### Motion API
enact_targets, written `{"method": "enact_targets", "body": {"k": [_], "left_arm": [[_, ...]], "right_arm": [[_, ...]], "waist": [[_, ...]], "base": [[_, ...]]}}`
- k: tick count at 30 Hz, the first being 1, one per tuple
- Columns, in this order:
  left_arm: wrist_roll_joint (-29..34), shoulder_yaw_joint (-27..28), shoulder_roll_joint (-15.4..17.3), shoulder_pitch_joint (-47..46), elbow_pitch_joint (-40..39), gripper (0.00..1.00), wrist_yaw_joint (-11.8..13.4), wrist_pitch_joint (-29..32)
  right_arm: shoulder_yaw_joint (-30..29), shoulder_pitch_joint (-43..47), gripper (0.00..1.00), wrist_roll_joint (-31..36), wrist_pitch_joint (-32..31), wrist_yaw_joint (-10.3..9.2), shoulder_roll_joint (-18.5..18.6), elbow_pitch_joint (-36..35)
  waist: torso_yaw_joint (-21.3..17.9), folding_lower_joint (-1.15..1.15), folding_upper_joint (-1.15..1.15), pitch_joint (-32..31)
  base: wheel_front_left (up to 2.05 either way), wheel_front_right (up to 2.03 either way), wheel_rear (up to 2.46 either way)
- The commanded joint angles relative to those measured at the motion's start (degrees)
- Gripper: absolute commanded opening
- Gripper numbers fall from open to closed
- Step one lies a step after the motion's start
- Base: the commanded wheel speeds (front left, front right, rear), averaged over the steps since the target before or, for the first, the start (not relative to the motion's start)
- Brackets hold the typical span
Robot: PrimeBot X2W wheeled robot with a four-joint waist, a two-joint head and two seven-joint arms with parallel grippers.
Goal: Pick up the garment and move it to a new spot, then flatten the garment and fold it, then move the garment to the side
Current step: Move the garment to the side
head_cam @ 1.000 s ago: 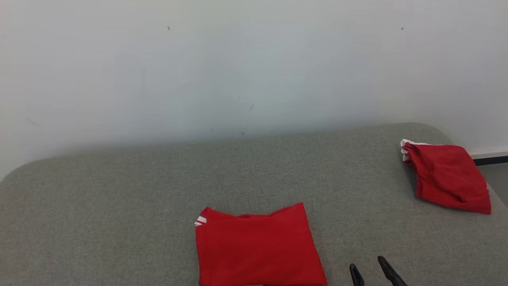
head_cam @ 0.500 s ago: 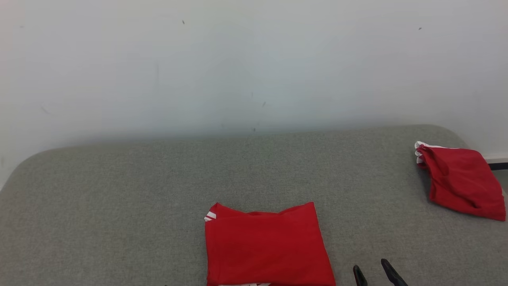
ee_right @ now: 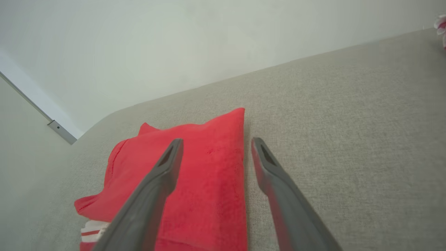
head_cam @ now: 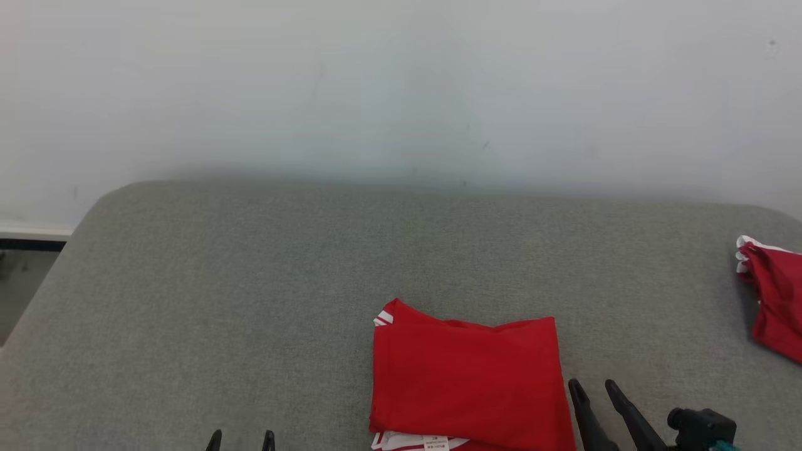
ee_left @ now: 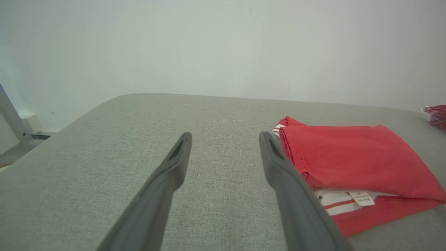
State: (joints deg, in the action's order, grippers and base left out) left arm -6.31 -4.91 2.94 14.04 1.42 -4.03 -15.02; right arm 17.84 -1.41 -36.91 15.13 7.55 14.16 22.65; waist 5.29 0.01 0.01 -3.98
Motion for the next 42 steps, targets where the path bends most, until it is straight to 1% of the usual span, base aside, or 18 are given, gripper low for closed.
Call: {"method": "enact_targets", "body": {"k": [1, 3, 6, 8, 9, 11, 20, 27, 29, 30, 32, 35, 42], "left_arm": [[0.16, -0.29, -0.09, -0.68, 0.39, 1.00, -0.31, -0.11], [-0.20, -0.98, -0.09, -1.04, 0.99, 1.00, -1.03, -0.11], [-0.14, -1.22, -0.04, -1.90, 1.47, 1.00, -1.80, -0.12], [-0.15, -1.19, -0.04, -2.00, 1.62, 1.00, -2.03, -0.11], [-0.18, -1.07, 0.02, -2.50, 1.98, 1.00, -2.23, -0.11], [-0.14, -1.08, 0.15, -3.30, 2.12, 1.00, -2.46, -0.12], [-0.50, -1.40, 0.25, -6.22, 2.14, 1.00, -3.16, -0.12], [-0.78, -1.69, 0.20, -7.39, 2.21, 1.00, -3.47, -0.12], [-0.78, -1.50, 0.19, -7.48, 2.27, 1.00, -3.51, -0.12], [-0.77, -1.40, 0.18, -7.54, 2.27, 1.00, -3.53, -0.12], [-0.77, -1.18, 0.17, -7.51, 2.19, 1.00, -3.37, -0.12], [-0.74, -1.02, 0.15, -7.42, 2.03, 1.00, -3.40, -0.12], [-0.28, -0.65, 0.38, -7.06, 1.52, 1.00, -3.46, -0.11]], "right_arm": [[1.38, -1.84, 1.00, -2.32, 0.02, -0.17, 1.17, 0.74], [3.41, -3.00, 1.00, -5.48, 0.01, -0.17, 2.21, 2.35], [4.98, -4.86, 1.00, -8.99, 0.02, -0.17, 3.52, 4.74], [5.33, -5.31, 1.00, -10.16, 0.01, -0.17, 3.61, 5.67], [5.93, -6.23, 1.00, -13.06, 0.01, -0.17, 3.39, 7.24], [7.11, -7.40, 1.00, -15.72, 0.02, -0.17, 3.58, 8.58], [12.53, -13.22, 1.00, -22.61, 0.01, -0.17, 4.65, 12.30], [17.65, -13.47, 1.00, -28.47, -0.25, -0.17, 5.13, 14.75], [18.67, -13.29, 0.37, -29.58, -0.29, -0.17, 5.42, 14.43], [18.97, -13.17, 0.00, -30.08, -0.29, -0.17, 5.59, 14.14], [19.37, -13.05, 0.00, -30.42, -0.29, -0.17, 5.91, 13.47], [18.31, -13.05, 0.00, -30.20, -0.13, -0.17, 6.29, 12.11], [15.63, -13.61, 0.00, -25.53, 0.03, -0.17, 6.71, 8.64]], "waist": [[2.48, -0.01, -0.01, 2.07], [3.41, -0.01, -0.01, 2.67], [4.45, -0.01, -0.01, 3.67], [4.67, -0.01, -0.01, 3.95], [4.95, -0.01, -0.01, 4.85], [5.10, -0.01, -0.01, 5.96], [4.55, -0.01, -0.01, 10.22], [4.42, -0.01, -0.01, 11.19], [4.28, -0.01, -0.01, 11.27], [4.17, -0.01, -0.01, 11.30], [3.81, -0.01, -0.01, 11.34], [2.96, -0.01, -0.01, 11.42], [-1.48, -0.01, -0.01, 11.59]], "base": [[0.00, 0.00, 0.00], [0.00, 0.00, 0.00], [0.00, 0.00, 0.00], [0.00, 0.00, 0.00], [0.00, 0.00, 0.00], [0.00, 0.00, 0.00], [0.00, 0.00, 0.00], [0.00, 0.00, 0.00], [0.00, 0.00, 0.00], [0.00, 0.00, 0.00], [0.00, 0.00, 0.00], [0.00, 0.00, 0.00], [0.00, 0.00, 0.00]]}}
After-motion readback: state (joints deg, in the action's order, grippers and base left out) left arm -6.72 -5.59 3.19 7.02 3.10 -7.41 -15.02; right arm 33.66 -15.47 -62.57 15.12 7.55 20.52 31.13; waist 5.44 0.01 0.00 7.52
